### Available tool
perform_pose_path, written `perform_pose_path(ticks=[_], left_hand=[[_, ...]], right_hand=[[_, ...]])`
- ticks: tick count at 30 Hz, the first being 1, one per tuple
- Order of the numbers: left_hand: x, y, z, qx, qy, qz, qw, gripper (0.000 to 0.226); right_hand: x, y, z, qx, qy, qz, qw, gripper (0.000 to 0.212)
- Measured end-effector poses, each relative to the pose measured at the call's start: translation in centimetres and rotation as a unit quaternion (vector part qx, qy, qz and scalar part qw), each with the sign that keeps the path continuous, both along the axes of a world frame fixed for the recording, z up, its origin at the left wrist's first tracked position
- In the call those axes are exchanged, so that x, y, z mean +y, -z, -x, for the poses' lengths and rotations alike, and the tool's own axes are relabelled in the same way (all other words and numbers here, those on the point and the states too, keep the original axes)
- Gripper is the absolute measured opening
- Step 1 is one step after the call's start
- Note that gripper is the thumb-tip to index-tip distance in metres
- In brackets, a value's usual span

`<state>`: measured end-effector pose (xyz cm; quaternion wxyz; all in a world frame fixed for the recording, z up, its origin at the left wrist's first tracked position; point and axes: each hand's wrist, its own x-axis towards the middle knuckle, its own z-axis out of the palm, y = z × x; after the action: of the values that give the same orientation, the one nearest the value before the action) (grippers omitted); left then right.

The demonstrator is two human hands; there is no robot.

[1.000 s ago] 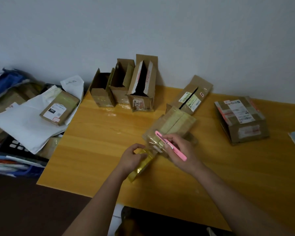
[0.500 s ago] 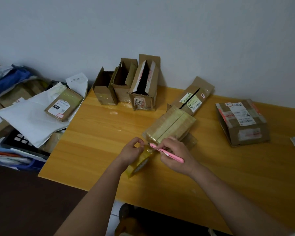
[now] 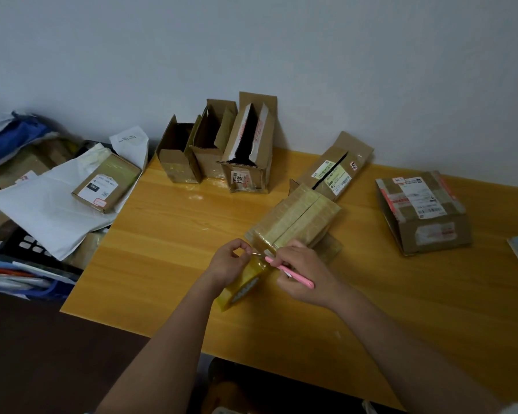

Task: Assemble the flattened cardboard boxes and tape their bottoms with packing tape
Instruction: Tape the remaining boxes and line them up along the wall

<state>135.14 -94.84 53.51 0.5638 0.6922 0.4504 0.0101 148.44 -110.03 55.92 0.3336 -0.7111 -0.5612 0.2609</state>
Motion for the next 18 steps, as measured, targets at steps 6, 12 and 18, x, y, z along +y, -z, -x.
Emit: perform_pose_path(ticks=[6, 12, 18], left_hand=[[0.4, -0.3, -0.1, 0.002, 0.014, -0.003, 1.0, 0.015], [0.7, -0.3, -0.3, 0.001, 0.021, 0.013, 1.0, 0.016], [0.7, -0.5, -0.3, -0.01, 0.025, 0.014, 1.0, 0.013]], right_hand=[[0.1, -0.9, -0.4, 0.073, 0.078, -0.027, 0.994, 0.016], [0.4, -1.1, -0.3, 0.117, 0.138, -0.05, 0.982, 0.009], [0.6, -1.3, 0.6, 0.058, 0.093, -0.005, 0.994, 0.019]])
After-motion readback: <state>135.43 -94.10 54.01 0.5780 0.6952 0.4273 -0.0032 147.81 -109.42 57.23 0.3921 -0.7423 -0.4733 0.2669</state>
